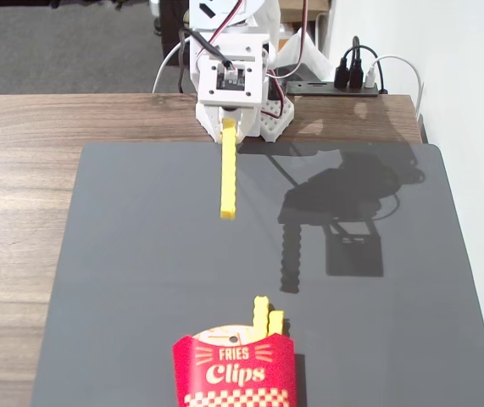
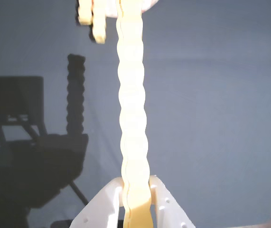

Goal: Grab a fry

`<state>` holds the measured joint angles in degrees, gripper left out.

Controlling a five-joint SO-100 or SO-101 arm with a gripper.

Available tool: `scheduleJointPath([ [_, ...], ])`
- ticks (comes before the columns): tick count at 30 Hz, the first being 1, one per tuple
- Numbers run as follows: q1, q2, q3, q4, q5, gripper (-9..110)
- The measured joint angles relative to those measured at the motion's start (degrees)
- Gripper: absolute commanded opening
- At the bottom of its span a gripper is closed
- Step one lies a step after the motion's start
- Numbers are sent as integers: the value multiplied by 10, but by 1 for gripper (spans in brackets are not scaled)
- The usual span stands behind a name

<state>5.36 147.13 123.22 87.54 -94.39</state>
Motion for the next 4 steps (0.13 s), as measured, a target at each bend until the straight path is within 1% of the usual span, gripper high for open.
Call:
scheduleJointPath([
  [4,0,-5,0,-1,0,2],
])
